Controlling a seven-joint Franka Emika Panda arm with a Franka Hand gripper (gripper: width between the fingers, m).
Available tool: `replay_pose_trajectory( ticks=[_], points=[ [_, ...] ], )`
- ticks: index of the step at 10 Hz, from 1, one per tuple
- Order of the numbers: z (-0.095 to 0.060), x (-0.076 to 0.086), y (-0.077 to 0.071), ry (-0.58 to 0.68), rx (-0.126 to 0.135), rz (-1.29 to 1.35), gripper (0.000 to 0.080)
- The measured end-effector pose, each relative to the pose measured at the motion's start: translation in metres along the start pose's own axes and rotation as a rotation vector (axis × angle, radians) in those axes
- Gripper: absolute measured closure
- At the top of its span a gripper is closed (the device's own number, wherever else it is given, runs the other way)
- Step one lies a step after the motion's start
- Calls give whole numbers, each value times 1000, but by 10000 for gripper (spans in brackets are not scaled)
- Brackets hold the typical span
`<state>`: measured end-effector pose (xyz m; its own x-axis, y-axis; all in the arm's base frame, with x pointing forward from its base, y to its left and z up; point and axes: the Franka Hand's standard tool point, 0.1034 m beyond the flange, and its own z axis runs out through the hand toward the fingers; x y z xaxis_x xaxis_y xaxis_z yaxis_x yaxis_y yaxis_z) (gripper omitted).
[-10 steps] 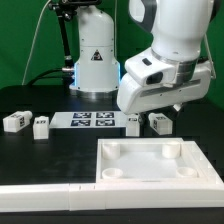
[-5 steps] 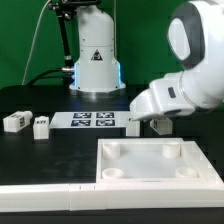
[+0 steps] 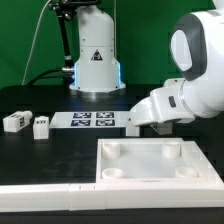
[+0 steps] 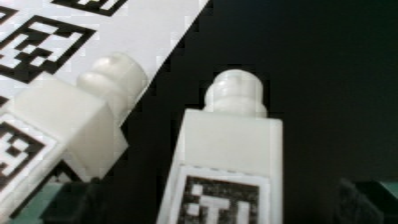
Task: Assemble one leg
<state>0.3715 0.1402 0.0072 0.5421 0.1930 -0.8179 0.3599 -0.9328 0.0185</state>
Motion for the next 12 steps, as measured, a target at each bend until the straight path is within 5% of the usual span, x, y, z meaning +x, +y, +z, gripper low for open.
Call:
replay_pose_trajectory(
  ticks=[2,3,4,5,10,12],
  points=[
    [0,2,0,9,1,0,179],
    [0,2,0,9,1,0,355],
    [0,2,0,9,1,0,355],
    [0,2,0,9,1,0,515],
    [0,2,0,9,1,0,512],
    [-19,-11,-3,-7,-5,-7,512]
  ],
)
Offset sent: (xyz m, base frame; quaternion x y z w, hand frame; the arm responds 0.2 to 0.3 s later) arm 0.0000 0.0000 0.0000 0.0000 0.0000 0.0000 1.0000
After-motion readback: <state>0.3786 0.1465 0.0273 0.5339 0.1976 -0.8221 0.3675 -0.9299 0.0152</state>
